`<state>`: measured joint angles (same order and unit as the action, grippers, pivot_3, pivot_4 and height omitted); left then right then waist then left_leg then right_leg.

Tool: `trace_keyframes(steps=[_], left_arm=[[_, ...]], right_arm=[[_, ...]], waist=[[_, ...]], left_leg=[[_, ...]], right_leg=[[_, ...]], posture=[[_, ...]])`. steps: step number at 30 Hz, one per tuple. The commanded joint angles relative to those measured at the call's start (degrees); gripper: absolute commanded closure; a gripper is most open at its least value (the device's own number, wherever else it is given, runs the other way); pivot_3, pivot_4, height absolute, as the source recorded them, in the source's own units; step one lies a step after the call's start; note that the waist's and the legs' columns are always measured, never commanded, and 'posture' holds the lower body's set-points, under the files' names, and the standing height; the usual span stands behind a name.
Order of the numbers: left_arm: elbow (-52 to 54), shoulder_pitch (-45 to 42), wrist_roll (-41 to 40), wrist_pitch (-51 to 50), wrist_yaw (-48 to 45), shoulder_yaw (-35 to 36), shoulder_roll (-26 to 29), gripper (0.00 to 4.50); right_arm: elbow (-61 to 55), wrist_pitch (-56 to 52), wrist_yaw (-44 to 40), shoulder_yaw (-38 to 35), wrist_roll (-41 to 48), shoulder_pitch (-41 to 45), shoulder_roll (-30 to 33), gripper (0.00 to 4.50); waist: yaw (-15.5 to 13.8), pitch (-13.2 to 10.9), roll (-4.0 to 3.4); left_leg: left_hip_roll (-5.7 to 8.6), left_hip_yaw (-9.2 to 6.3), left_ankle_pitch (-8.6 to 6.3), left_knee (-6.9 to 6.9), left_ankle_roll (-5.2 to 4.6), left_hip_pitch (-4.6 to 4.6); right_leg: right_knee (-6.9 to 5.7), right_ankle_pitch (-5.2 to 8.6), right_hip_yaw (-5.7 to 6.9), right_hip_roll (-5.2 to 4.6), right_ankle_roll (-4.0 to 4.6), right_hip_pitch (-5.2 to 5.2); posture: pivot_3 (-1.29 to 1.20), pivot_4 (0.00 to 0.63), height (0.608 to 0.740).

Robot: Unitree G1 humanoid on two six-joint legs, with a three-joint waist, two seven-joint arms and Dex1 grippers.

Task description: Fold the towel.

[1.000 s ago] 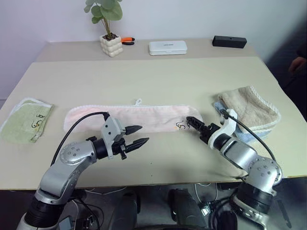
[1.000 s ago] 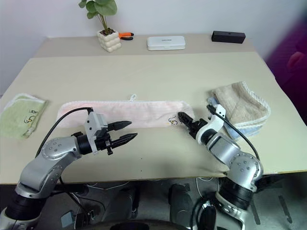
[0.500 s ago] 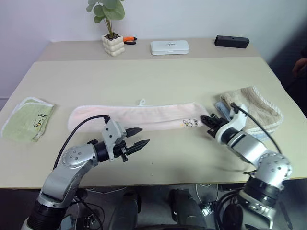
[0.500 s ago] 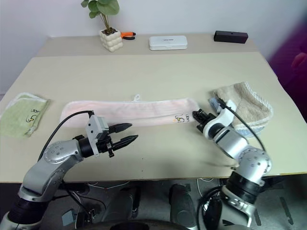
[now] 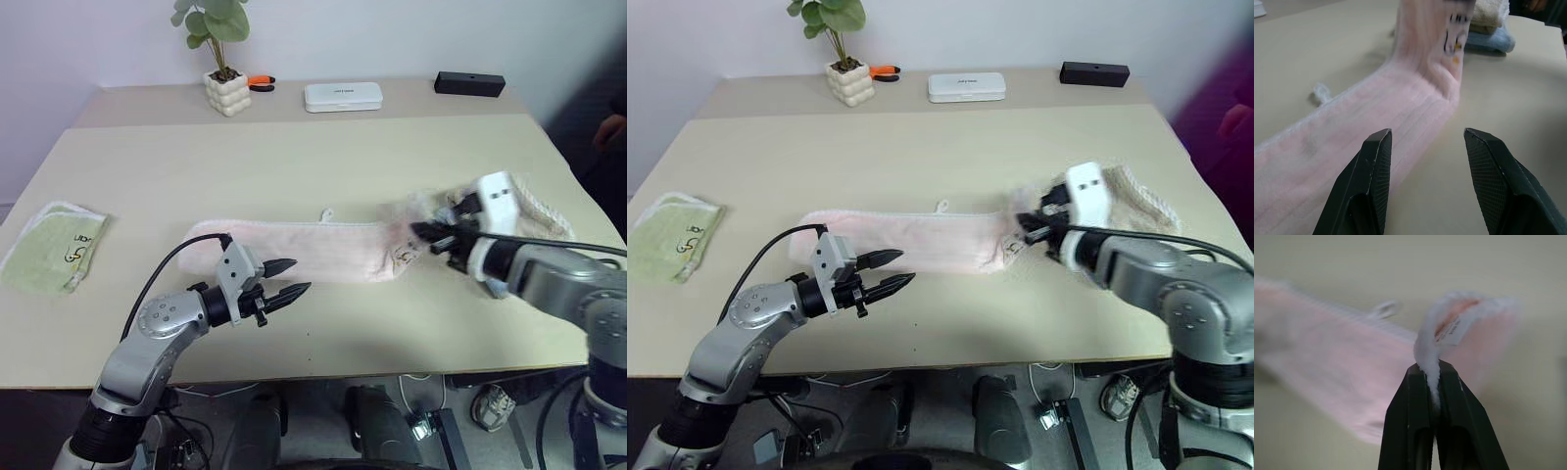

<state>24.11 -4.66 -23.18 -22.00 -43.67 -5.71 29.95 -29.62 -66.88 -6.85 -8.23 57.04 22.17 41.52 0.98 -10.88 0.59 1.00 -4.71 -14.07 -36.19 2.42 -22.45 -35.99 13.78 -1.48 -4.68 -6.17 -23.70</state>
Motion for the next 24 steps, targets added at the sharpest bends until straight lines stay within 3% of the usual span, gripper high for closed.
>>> trace_keyframes(steps=[1,6,12,15,21,24], left_arm=[[2.0,0.4,-0.6,0.3,0.5,0.4,-0.5,2.14],[3.8,1.1,-0.4,-0.5,1.9,-0.5,-1.6,2.14],[4.6,1.6,-0.3,-1.4,3.3,-0.3,-2.1,2.14],[4.5,1.7,-0.3,-1.5,3.5,-0.1,-1.9,2.14],[3.9,2.2,-0.7,-1.5,3.7,1.6,-1.3,2.14],[2.7,2.4,-1.5,-1.7,4.7,4.9,-1.1,2.14]], right_arm=[[-0.1,5.2,-4.0,11.7,-8.2,4.7,-3.4,4.42],[5.6,11.0,-8.0,23.2,-18.8,7.9,-9.0,4.42],[11.2,13.4,-10.1,25.7,-24.8,8.6,-14.6,4.42],[10.2,13.3,-12.2,24.0,-25.1,7.7,-14.9,3.56],[2.5,15.3,-19.2,18.7,-22.7,4.9,-11.8,0.69],[3.3,17.0,-21.7,11.8,-20.5,4.6,-10.5,0.84]], waist=[[0.0,0.0,0.01],[-0.2,0.0,0.02],[-0.1,0.0,0.03],[-0.2,0.0,0.03],[-0.2,0.0,0.03],[-0.2,0.0,0.05]], left_leg=[[0.01,0.0,0.0,-0.01,0.0,-0.01],[0.01,-0.03,0.0,0.01,0.0,-0.01],[0.04,-0.06,0.0,0.02,0.01,-0.02],[0.04,-0.06,0.0,0.01,0.01,-0.02],[0.04,-0.07,0.0,0.03,0.01,-0.02],[0.04,-0.07,0.0,0.02,0.01,-0.02]], right_leg=[[0.01,0.0,0.0,-0.01,0.0,0.0],[0.01,0.0,0.01,-0.01,0.0,-0.02],[0.01,-0.08,0.01,-0.02,-0.13,-0.02],[0.02,-0.08,0.02,-0.02,-0.13,-0.02],[0.02,-0.08,0.02,-0.02,-0.14,-0.03],[0.03,-0.07,0.03,-0.03,-0.13,-0.01]], posture=[[0.0,0.15,0.738],[0.0,0.15,0.738],[0.0,0.15,0.738],[0.0,0.15,0.738],[0.0,0.15,0.738],[0.0,0.15,0.738]])
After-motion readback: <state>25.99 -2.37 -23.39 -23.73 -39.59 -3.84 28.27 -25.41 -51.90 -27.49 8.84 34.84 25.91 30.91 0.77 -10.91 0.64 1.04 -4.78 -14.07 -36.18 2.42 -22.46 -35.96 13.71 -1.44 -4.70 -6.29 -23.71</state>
